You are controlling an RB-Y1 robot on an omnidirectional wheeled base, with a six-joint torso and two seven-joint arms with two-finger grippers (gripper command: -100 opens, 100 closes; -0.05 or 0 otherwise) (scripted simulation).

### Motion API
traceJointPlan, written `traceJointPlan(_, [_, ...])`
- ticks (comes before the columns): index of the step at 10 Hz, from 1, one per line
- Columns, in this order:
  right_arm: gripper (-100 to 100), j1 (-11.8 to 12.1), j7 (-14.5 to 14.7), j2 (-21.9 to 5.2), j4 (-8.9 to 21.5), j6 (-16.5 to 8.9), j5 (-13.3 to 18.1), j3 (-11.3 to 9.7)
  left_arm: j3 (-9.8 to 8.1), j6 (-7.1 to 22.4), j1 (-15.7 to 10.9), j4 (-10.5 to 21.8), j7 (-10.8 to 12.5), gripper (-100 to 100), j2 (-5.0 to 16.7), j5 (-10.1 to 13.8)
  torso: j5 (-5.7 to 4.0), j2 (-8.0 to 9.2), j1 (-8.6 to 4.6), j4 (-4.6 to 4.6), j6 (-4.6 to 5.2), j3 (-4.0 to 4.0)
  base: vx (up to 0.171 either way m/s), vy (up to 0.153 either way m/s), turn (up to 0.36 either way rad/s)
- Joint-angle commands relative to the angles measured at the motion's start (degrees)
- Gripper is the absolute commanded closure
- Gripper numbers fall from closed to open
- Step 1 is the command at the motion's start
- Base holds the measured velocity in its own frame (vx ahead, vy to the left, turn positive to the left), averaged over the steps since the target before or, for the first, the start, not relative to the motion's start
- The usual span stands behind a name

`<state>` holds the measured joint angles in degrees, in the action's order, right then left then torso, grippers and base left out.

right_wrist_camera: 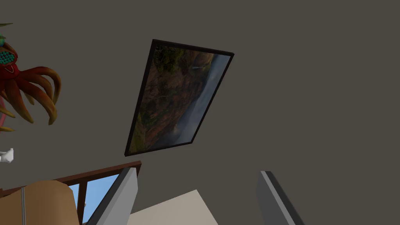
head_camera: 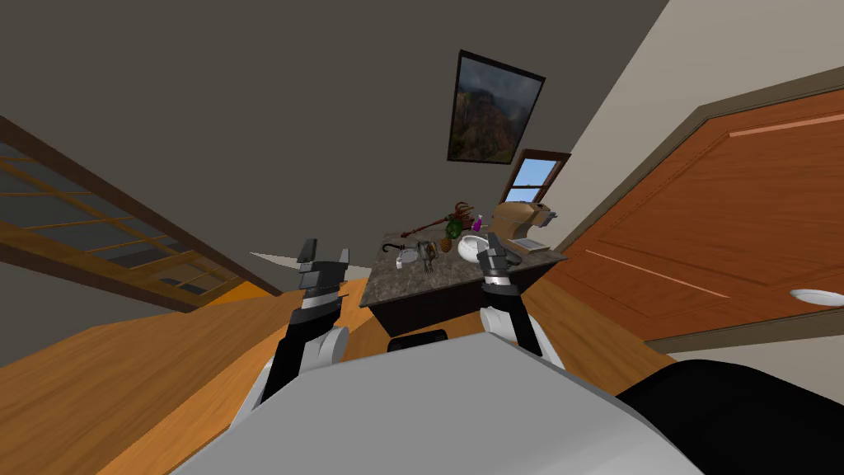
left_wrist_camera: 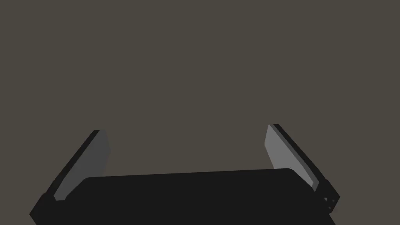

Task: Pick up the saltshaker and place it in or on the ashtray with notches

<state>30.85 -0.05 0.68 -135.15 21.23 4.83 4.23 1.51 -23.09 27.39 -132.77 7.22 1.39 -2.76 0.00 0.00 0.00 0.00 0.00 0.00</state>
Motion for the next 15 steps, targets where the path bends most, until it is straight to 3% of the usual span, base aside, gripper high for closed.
traceJointPlan(1, [0,0.00,0.00,0.00,0.00,0.00,0.00,0.00,-0.31,-0.42,-0.43,0.84,0.16,-100,1.75,0.67,0.00,0.00,0.00,0.00,0.00,0.00,-0.026,-0.007,-0.035])
traceJointPlan(4, [0,-0.01,0.00,0.00,0.00,0.00,0.00,0.00,-1.83,-2.26,-2.51,4.91,1.09,-100,5.17,3.88,-0.01,0.28,-0.03,0.06,0.00,0.16,-0.082,-0.018,-0.060])
traceJointPlan(6, [0,-0.01,0.00,0.00,0.00,0.00,0.00,-0.01,-2.69,-3.22,-3.77,7.34,1.72,-100,6.10,5.75,-0.02,0.36,-0.08,0.08,0.01,0.21,-0.094,-0.024,-0.066])
traceJointPlan(15, [0,-0.01,0.00,0.00,0.00,0.00,0.00,-0.01,-6.95,-6.86,-11.54,22.87,7.19,-100,7.51,16.57,-0.03,0.24,-0.14,0.06,0.01,0.14,-0.069,-0.039,-0.087])
